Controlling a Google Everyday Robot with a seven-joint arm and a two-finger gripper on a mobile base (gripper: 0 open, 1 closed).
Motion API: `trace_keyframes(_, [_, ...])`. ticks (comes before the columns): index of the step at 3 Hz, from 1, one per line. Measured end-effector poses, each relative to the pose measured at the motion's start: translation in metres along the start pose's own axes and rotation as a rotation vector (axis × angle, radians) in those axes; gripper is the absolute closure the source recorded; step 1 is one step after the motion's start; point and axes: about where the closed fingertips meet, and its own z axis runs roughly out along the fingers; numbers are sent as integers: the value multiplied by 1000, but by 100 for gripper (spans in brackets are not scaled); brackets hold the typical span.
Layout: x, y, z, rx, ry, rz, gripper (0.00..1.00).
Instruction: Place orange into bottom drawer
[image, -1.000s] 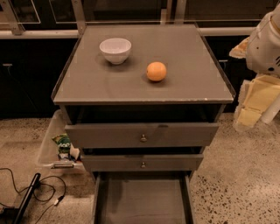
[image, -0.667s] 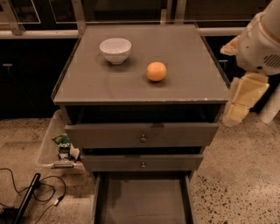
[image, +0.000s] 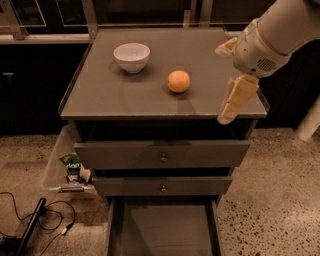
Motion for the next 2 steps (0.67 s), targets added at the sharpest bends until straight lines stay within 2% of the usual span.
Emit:
trace_keyframes(1, [-5, -31, 43, -40, -62, -4, 0])
trace_keyframes(2, [-5, -31, 43, -40, -62, -4, 0])
